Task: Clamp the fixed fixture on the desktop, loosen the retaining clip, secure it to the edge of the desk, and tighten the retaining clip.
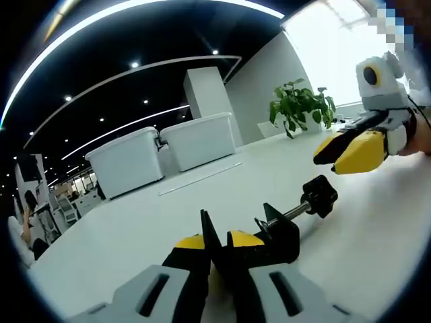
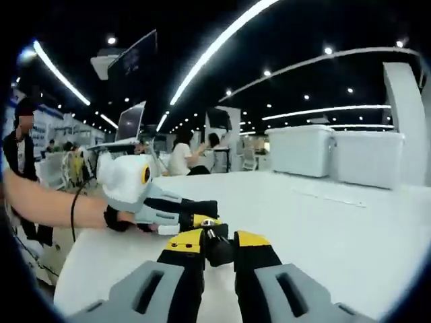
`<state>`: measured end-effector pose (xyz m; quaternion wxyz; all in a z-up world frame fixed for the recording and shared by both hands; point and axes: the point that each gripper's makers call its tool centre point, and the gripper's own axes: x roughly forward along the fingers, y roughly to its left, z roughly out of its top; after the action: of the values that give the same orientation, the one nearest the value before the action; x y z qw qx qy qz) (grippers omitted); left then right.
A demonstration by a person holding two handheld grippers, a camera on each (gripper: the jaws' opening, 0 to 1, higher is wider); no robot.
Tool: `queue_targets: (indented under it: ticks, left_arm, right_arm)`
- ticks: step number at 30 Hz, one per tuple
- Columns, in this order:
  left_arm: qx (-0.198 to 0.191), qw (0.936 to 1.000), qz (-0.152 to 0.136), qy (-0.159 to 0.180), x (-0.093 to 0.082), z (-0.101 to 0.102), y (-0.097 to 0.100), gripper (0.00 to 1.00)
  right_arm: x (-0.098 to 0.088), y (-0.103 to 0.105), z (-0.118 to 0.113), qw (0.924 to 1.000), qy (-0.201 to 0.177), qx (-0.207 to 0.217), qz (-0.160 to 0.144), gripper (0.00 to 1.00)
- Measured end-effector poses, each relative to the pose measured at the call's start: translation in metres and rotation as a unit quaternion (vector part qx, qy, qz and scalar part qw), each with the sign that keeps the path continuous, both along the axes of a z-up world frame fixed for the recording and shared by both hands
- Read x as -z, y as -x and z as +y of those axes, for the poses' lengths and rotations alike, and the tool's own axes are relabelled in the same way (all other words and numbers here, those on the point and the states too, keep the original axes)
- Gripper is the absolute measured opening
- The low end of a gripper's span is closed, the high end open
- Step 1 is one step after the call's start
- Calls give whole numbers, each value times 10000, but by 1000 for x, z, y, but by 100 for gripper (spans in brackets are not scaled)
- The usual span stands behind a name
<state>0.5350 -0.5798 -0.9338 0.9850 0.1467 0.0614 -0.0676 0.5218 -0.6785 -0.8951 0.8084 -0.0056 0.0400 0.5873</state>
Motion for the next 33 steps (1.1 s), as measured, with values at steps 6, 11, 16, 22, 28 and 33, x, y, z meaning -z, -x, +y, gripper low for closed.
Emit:
queue_targets:
  ticks: [6, 11, 16, 22, 28, 33]
  left_arm:
    - [-2, 10000, 0, -2, 0, 0, 0, 10]
    - [-16, 10000, 1, 1, -1, 1, -1, 10]
    - [-13, 10000, 2, 2, -1, 3, -2, 10]
    - [-12, 10000, 2, 3, 0, 2, -2, 10]
    - [-44, 10000, 4, 5, 0, 3, -2, 10]
    - [-49, 10000, 2, 3, 0, 3, -2, 10]
  right_arm:
    - [9, 1, 5, 9997, 29, -41, 258, 9]
    - [15, 1, 10, 9987, -11, -88, 505, 14]
    - [20, -4, 13, 9970, -70, -51, 766, 17]
    - [22, -2, 16, 9957, -133, -110, 915, 18]
    - [20, 0, 19, 9987, 14, -192, 465, 18]
    - [16, 4, 20, 9964, 448, -288, -659, 18]
